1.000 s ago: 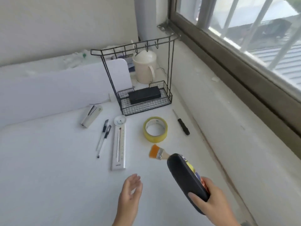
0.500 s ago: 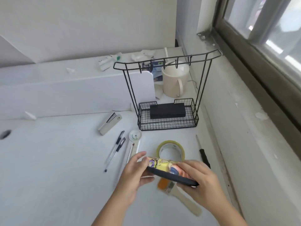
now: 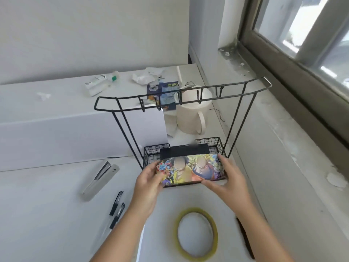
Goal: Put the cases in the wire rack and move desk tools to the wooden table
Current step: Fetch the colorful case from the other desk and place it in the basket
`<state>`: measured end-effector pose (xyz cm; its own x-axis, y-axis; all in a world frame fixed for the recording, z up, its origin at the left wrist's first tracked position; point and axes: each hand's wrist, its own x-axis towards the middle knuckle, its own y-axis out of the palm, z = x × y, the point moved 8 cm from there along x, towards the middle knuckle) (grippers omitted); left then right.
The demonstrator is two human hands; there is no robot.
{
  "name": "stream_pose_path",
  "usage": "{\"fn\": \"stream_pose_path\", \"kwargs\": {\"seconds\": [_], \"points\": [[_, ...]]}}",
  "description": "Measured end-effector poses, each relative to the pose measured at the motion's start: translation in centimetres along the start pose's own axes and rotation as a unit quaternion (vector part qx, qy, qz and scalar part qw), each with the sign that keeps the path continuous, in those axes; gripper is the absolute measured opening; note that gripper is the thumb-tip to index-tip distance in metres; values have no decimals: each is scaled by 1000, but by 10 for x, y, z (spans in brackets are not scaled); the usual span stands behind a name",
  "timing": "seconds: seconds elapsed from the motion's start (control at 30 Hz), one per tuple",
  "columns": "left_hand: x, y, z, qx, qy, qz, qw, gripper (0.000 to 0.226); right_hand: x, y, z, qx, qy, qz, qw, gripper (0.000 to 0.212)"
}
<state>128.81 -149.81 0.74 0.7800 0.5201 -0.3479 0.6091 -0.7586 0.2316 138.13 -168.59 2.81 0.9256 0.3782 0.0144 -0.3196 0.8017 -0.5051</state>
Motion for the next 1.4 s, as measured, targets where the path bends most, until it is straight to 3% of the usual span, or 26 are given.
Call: {"fn": "stream_pose_path", "kwargs": {"seconds": [0.1, 0.17, 0.27, 0.5, 0.63, 0.93, 1.1, 1.23, 1.33, 1.4], "points": [[34, 10, -3, 234, 43, 14, 971, 57, 34, 13, 1, -44, 6, 7, 999, 78], [54, 14, -5, 349, 71, 12, 934, 54, 50, 22, -2, -84, 9, 17, 996, 78], [73, 14, -2, 419, 90, -12, 903, 56, 61, 29, -9, -121, 17, 11, 992, 78], [79, 6, 4, 437, 126, -45, 889, 60, 64, 36, -14, -161, 12, 9, 987, 71], [74, 6, 0, 465, 145, -81, 870, 58, 70, 42, -13, -194, 17, 54, 979, 64], [75, 10, 4, 476, 147, -63, 865, 46, 69, 43, -14, -226, 22, 52, 972, 64], [74, 12, 6, 494, 129, -52, 858, 53, 67, 45, -15, -234, 22, 61, 970, 64], [58, 17, -3, 530, 142, -36, 835, 74, 57, 37, -9, -168, -7, 24, 985, 60], [14, 13, -20, 507, 232, -61, 828, 64, 24, 13, -3, -83, -33, -65, 994, 46], [-30, 4, -16, 474, 291, -69, 828, 54, -14, -1, -7, -31, -30, -74, 996, 38]]}}
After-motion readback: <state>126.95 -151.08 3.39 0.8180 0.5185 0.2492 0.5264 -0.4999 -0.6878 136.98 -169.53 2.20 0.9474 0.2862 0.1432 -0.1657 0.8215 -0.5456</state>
